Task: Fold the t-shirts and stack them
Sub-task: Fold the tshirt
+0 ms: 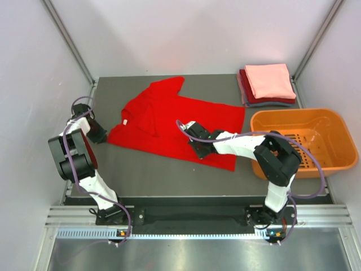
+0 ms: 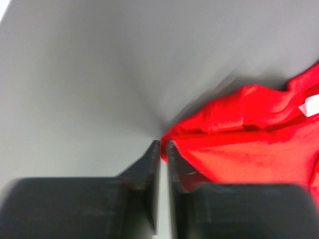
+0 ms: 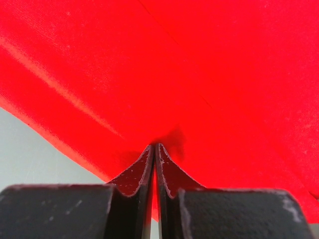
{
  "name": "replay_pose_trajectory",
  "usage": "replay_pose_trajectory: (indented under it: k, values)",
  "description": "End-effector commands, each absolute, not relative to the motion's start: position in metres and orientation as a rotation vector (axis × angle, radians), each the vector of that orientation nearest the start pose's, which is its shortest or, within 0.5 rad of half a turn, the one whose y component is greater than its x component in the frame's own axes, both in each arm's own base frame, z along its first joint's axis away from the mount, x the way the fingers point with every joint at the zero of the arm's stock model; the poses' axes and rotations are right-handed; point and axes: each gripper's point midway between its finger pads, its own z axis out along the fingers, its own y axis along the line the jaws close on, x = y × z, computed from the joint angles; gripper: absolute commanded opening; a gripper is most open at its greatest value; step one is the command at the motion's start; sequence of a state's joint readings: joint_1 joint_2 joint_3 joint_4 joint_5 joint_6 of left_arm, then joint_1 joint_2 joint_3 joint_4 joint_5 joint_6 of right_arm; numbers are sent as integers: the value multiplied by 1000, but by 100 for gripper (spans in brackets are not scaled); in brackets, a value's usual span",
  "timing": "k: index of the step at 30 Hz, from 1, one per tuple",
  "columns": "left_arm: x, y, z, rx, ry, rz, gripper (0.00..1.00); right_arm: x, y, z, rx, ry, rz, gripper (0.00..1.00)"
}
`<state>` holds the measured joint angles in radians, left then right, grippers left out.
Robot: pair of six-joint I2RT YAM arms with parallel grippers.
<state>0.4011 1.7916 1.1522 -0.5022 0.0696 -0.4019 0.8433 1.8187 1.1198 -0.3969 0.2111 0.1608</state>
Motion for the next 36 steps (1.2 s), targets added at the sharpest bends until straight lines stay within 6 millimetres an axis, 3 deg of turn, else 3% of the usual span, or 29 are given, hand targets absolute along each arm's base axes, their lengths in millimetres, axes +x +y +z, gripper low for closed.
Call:
replay_pose_trajectory:
  k: [1, 4, 6, 9, 10, 12, 15, 18, 19, 21, 24, 36]
  values:
    - [375, 144, 69, -987, 2417, 27, 18, 265, 225, -15, -834, 2625, -104, 4]
    - [395, 121, 99, -866, 2393, -67, 32, 268, 227, -7, -824, 2604, -93, 4]
    - [405, 110, 111, -814, 2390, -63, 34, 271, 231, -1, -811, 2590, -79, 6]
    - [431, 64, 130, -647, 2377, -144, 38, 275, 236, 10, -780, 2570, -50, 8]
    - [440, 38, 131, -567, 2390, -176, 39, 277, 238, 15, -765, 2559, -37, 8]
    - [450, 4, 130, -486, 2401, -221, 39, 279, 241, 22, -757, 2545, -23, 9]
    - [461, -25, 114, -442, 2426, -280, 39, 281, 240, 33, -734, 2527, -21, 11]
    - [465, -31, 89, -446, 2467, -276, 39, 282, 236, 45, -715, 2506, -33, 12]
    - [464, -44, 86, -413, 2480, -280, 39, 283, 235, 52, -706, 2494, -26, 13]
    - [462, -48, 79, -400, 2496, -266, 39, 283, 233, 58, -688, 2482, -27, 13]
    - [456, -44, 64, -414, 2528, -199, 40, 284, 233, 73, -654, 2457, -2, 13]
    - [461, -44, 46, -418, 2531, -187, 37, 284, 232, 97, -607, 2417, 33, 14]
